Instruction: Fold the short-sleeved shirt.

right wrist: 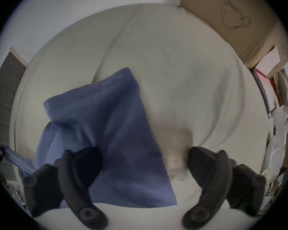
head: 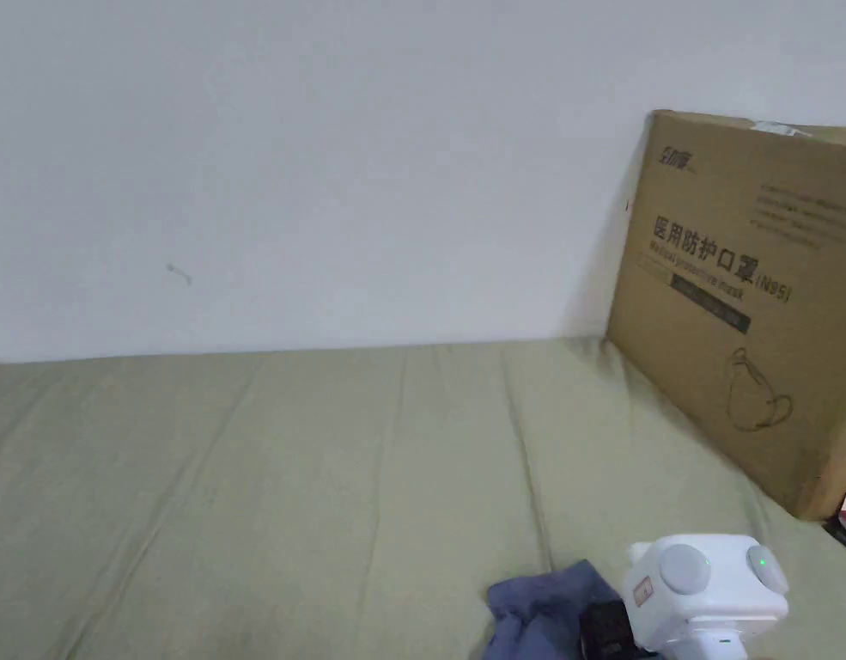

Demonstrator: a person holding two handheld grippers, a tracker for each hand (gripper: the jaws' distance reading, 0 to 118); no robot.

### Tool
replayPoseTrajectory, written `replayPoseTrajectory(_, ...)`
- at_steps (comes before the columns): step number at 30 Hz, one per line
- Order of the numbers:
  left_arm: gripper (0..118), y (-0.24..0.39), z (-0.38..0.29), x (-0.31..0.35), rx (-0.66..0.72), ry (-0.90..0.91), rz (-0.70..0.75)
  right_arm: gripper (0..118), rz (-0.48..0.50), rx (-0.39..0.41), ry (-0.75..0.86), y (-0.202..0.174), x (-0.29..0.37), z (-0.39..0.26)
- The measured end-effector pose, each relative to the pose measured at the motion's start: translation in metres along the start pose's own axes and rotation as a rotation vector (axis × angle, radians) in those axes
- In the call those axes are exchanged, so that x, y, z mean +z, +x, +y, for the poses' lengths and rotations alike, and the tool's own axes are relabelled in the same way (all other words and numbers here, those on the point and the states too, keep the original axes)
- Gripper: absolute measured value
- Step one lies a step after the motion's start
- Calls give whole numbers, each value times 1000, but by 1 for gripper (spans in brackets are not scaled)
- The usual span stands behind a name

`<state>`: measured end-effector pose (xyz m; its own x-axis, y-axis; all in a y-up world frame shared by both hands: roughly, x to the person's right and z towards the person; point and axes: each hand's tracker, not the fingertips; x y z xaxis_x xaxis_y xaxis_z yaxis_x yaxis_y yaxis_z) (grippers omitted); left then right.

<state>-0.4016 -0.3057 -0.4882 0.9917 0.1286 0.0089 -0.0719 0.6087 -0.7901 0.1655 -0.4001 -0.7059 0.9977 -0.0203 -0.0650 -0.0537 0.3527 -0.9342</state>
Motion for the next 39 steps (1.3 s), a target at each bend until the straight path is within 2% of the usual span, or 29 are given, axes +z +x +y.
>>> replayPoseTrajectory(2,2,1,-2,-2,-5,-5,15,75,0,11,26,-6,11,-5)
replayPoseTrajectory(5,2,0,-4,-7,0,-8,16,1,11,31,60,-3,24,-8)
replayPoseTrajectory(6,2,0,-5,-8,5,-11,10,1,78,15,64,-1,27,-8)
replayPoseTrajectory(8,2,0,-7,-10,9,-12,16,1,94,-9,75,-1,37,-14)
replayPoseTrajectory(10,2,0,-9,-10,10,-12,21,1,179,-34,100,5,49,-20)
replayPoseTrajectory(12,2,-1,-13,-5,16,-5,20,1,183,-44,166,7,71,-31)
replayPoseTrajectory(14,2,-1,-16,4,25,14,21,1,261,-49,249,12,97,-44)
replayPoseTrajectory(19,2,9,-12,57,-29,188,63,1,344,-63,336,20,171,-72)
replayPoseTrajectory(26,2,14,3,141,-15,298,31,1,387,-37,580,23,295,-100)
replayPoseTrajectory(29,2,17,11,178,-13,354,20,1,376,-14,622,24,338,-98)
replayPoseTrajectory(33,2,30,23,222,-98,436,74,1,389,2,688,14,390,-93)
replayPoseTrajectory(36,2,32,38,245,-77,461,49,1,367,39,739,4,420,-81)
replayPoseTrajectory(39,2,29,59,260,-49,489,36,1,365,42,778,-2,443,-63)
